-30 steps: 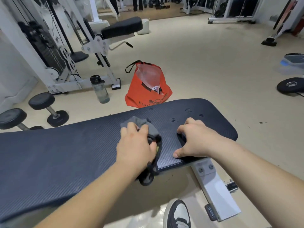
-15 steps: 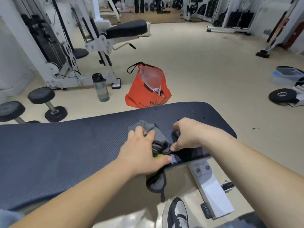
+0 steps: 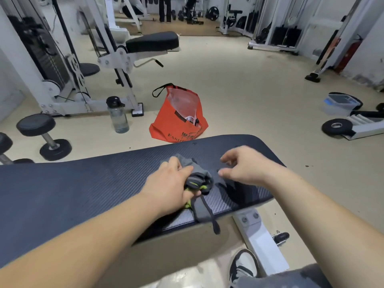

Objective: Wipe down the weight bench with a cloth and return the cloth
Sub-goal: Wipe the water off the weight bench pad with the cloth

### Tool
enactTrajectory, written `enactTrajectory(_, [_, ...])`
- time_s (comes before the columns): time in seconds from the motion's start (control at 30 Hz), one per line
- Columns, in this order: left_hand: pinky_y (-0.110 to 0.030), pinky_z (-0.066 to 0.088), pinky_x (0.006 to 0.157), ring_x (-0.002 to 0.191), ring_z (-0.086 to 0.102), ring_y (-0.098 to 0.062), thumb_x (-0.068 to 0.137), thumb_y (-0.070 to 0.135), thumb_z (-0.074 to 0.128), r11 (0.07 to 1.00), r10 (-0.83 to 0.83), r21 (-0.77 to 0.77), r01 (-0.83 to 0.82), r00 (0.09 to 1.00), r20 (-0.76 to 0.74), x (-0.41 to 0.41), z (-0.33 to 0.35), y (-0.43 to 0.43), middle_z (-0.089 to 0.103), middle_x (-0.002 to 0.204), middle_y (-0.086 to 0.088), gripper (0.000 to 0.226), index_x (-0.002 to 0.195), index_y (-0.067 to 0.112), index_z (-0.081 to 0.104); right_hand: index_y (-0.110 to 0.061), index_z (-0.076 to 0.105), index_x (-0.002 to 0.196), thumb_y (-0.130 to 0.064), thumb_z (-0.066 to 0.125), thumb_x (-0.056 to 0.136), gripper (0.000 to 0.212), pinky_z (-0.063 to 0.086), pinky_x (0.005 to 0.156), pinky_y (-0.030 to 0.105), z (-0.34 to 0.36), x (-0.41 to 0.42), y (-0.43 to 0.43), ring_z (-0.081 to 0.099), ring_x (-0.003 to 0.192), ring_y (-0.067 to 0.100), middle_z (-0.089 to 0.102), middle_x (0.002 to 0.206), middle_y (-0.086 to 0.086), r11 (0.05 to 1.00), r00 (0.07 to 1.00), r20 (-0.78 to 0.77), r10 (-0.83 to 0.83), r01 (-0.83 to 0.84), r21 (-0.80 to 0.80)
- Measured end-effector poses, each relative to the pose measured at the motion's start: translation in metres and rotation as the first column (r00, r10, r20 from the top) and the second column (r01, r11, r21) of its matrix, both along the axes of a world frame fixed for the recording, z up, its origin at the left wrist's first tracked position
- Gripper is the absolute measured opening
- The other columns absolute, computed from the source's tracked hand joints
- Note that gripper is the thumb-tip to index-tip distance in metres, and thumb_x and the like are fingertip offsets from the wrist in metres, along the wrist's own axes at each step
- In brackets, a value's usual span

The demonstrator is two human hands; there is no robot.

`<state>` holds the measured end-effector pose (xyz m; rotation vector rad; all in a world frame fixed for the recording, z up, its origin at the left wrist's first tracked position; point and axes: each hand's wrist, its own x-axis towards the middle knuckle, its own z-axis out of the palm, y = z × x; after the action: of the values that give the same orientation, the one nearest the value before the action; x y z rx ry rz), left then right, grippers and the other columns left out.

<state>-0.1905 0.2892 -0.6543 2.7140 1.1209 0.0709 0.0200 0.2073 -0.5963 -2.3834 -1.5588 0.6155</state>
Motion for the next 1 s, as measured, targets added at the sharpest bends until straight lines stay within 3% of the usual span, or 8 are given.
enactTrajectory(0.07, [-0.047,0.049,0.100,0.123,0.043,-0.030,0.085,0.070,0.055,0.996,0.087,-0.004,-0.087,0.996,-0.024,0.004,0.001,0.032,0.041,0.127,-0.006,0.070,0.143,0.033,0.045,-0.022,0.067,0.132,-0.038,0.076,0.086,0.050,0.046,0.103,0.026,-0.005,0.012,0.010,0.063,0.117,0.016,0.068,0.131,0.000,0.993,0.999,0.012,-0.048,0.047,0.106])
enactTrajectory(0.17, [-0.049,0.050,0.099,0.122,0.042,-0.034,0.084,0.068,0.056,0.972,0.234,-0.004,-0.234,0.972,-0.020,0.022,0.002,0.055,0.040,0.125,-0.010,0.064,0.134,0.028,0.050,-0.021,0.050,0.149,-0.050,0.083,0.077,0.084,0.036,0.117,0.037,-0.016,0.021,0.017,0.042,0.142,0.022,0.049,0.150,0.001,0.999,1.000,-0.016,0.014,-0.013,0.053])
enactTrajectory(0.33, [-0.042,0.048,0.102,0.120,0.044,-0.023,0.073,0.081,0.050,0.984,-0.170,-0.077,0.163,0.981,-0.092,0.018,0.004,0.048,0.037,0.126,0.002,0.086,0.147,0.041,0.039,-0.024,0.017,0.164,-0.068,0.088,0.056,0.136,0.001,0.129,0.047,-0.028,0.012,0.034,-0.007,0.159,0.021,0.009,0.173,-0.002,0.981,0.980,0.082,0.180,-0.173,-0.090])
enactTrajectory(0.43, [-0.041,0.046,0.105,0.127,0.044,-0.022,0.077,0.078,0.052,0.997,-0.078,-0.022,0.076,0.992,-0.095,0.011,0.002,0.084,0.037,0.133,0.003,0.088,0.154,0.039,0.033,-0.025,0.010,0.164,-0.069,0.088,0.053,0.143,-0.012,0.125,0.054,-0.031,0.006,0.047,-0.022,0.157,0.021,-0.003,0.173,-0.002,0.971,0.982,0.081,0.172,-0.155,-0.182])
enactTrajectory(0.53, [-0.042,0.041,0.109,0.128,0.039,-0.030,0.087,0.065,0.057,0.998,0.059,0.035,-0.057,0.995,-0.078,0.025,0.000,0.097,0.037,0.137,-0.006,0.076,0.151,0.031,0.038,-0.022,0.017,0.163,-0.070,0.087,0.053,0.139,-0.016,0.123,0.058,-0.035,0.004,0.053,-0.021,0.157,0.019,0.005,0.174,-0.002,0.965,0.982,0.055,0.180,-0.166,-0.202])
enactTrajectory(0.7, [-0.044,0.043,0.105,0.127,0.039,-0.027,0.088,0.061,0.054,0.977,-0.125,0.151,0.151,0.978,-0.166,0.033,0.003,0.096,0.038,0.142,0.000,0.069,0.151,0.039,0.037,-0.025,0.014,0.164,-0.069,0.088,0.052,0.141,-0.016,0.124,0.054,-0.034,0.011,0.046,-0.020,0.157,0.015,0.000,0.173,-0.004,0.985,0.988,0.034,0.152,-0.149,-0.086])
enactTrajectory(0.87, [-0.042,0.044,0.103,0.125,0.039,-0.028,0.089,0.050,0.056,0.991,0.117,0.070,-0.114,0.992,-0.053,0.075,-0.003,0.115,0.054,0.144,0.009,0.055,0.143,0.038,0.047,-0.022,0.013,0.164,-0.058,0.091,0.061,0.134,0.003,0.129,0.044,-0.022,0.032,0.021,-0.007,0.159,0.013,0.008,0.173,-0.004,0.997,0.999,-0.026,0.038,-0.036,0.065])
enactTrajectory(1.0, [-0.035,0.031,0.121,0.151,0.025,-0.020,0.089,0.031,0.061,0.998,-0.056,0.040,0.055,0.998,0.019,0.079,-0.014,0.072,0.033,0.164,0.008,0.072,0.156,0.028,0.035,-0.021,0.009,0.165,-0.058,0.092,0.060,0.139,0.007,0.129,0.041,-0.020,0.050,-0.004,-0.005,0.159,0.016,0.005,0.173,-0.001,0.999,0.998,-0.045,-0.047,0.048,0.015])
